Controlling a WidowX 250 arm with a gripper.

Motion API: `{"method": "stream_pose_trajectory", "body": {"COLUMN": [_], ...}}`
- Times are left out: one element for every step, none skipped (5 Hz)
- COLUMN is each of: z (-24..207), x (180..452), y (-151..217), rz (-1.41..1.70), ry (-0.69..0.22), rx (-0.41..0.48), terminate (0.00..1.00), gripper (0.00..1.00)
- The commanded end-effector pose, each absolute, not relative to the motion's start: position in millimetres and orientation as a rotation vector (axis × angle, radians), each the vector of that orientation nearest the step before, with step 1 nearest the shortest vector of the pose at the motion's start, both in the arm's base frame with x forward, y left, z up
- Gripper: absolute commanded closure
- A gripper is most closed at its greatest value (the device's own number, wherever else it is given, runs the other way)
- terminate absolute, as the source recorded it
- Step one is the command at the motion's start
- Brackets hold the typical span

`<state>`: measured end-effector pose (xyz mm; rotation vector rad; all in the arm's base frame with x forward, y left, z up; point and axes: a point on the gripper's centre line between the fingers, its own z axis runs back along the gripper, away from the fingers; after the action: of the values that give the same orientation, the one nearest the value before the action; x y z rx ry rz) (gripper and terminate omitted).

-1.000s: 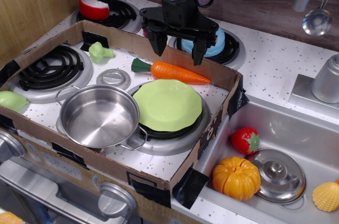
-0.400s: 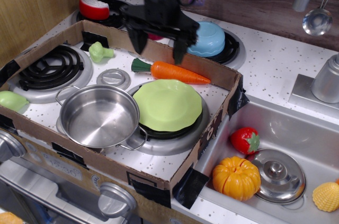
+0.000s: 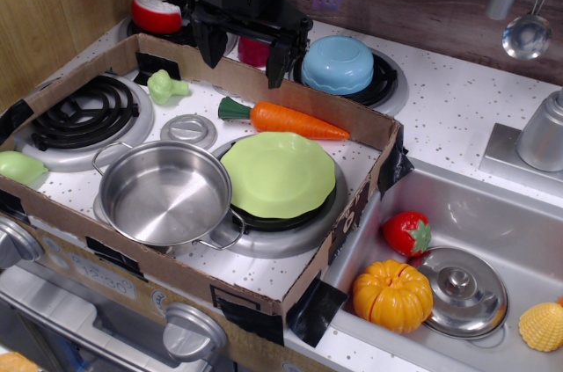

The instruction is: Put broccoli in pot

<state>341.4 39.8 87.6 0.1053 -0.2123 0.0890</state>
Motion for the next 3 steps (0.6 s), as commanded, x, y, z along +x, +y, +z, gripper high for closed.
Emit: {"method": "stream_pose_trajectory", "body": {"z": [85,75,68], "x": [366,375,382], "y": [101,122,136], "rz": [0.026,0.022,0.027], "ry": [-0.236,-0.225,-0.211], "rx": [0.098,0.099,0.096], "terminate": [0.0,0.0,0.0], "gripper": [0.0,0.0,0.0]}}
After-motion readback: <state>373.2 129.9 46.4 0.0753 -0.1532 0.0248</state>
